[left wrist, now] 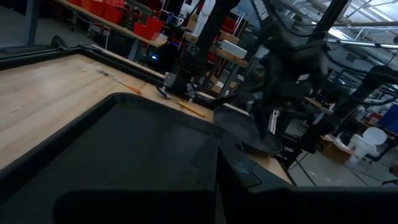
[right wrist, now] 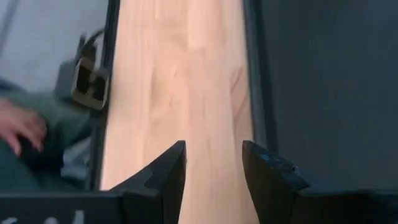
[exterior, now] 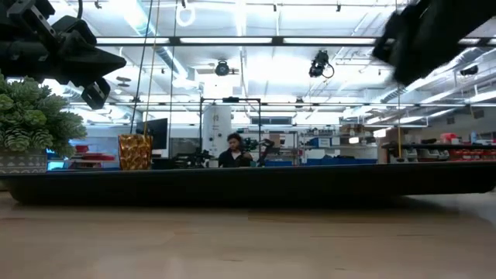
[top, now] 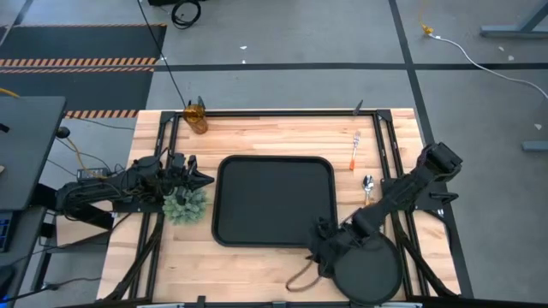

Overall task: Pick and place plate/cup/fork/spoon on tray
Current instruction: Put the black plate on the black serving tray

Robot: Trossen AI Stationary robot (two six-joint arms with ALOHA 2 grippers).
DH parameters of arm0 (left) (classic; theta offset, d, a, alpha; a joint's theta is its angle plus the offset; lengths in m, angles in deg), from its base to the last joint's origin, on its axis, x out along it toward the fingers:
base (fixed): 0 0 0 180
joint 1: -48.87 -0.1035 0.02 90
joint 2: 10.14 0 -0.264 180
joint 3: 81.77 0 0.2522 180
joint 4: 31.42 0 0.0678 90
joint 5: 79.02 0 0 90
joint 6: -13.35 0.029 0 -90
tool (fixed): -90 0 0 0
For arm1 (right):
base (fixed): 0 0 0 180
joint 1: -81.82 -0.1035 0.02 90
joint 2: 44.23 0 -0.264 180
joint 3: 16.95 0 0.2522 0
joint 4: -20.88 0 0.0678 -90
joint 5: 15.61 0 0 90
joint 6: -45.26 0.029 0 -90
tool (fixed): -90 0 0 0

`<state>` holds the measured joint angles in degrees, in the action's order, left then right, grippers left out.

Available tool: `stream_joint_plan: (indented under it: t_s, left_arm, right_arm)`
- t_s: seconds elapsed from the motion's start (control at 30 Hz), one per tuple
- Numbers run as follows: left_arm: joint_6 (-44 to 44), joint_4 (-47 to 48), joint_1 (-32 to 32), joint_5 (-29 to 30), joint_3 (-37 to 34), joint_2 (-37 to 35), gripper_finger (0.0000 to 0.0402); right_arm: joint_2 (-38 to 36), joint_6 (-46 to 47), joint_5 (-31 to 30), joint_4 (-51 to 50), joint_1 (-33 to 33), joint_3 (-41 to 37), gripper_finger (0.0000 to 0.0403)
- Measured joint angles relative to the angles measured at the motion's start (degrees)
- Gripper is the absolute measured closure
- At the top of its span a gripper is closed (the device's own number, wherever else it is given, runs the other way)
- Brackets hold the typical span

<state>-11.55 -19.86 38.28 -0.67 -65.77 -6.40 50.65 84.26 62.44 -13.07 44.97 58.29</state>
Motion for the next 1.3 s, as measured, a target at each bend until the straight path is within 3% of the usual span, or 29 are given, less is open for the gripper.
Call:
stream_joint_plan:
  t_s: [0.17,0.43,0.53,0.67,0.77,1.03,1.13,1.3]
  left_arm:
    - [0.0,-0.1,0.0,0.0,0.0,0.0,0.0390]
    - [0.0,0.3,0.0,0.0,0.0,0.0,0.0390]
    - [0.0,0.2,0.0,0.0,0.0,0.0,0.0390]
    - [0.0,0.0,0.0,0.0,0.0,0.0,0.0390]
    - [0.0,-0.1,0.0,0.0,0.0,0.0,0.0390]
    - [0.0,-0.1,0.0,0.0,0.0,0.0,0.0390]
    - [0.0,-0.1,0.0,0.0,0.0,0.0,0.0390]
    - [0.0,-0.1,0.0,0.0,0.0,0.0,0.0390]
  right_arm:
    - [0.6,11.3,-1.3,-16.9,-7.2,8.1,0.0240]
    - [1.7,41.7,-1.8,-21.4,-17.8,8.5,0.0240]
    - [4.6,47.4,-0.5,-22.1,-19.5,8.9,0.0240]
    - [11.4,47.5,5.1,-22.4,-19.2,12.9,0.0243]
    - [17.0,44.6,8.0,-24.5,-18.4,20.1,0.0243]
    - [30.0,44.5,5.3,-47.5,-18.1,43.5,0.0243]
    - [33.3,47.0,6.1,-54.4,-18.1,46.4,0.0243]
    - [36.5,46.1,13.4,-53.5,-17.8,46.5,0.0243]
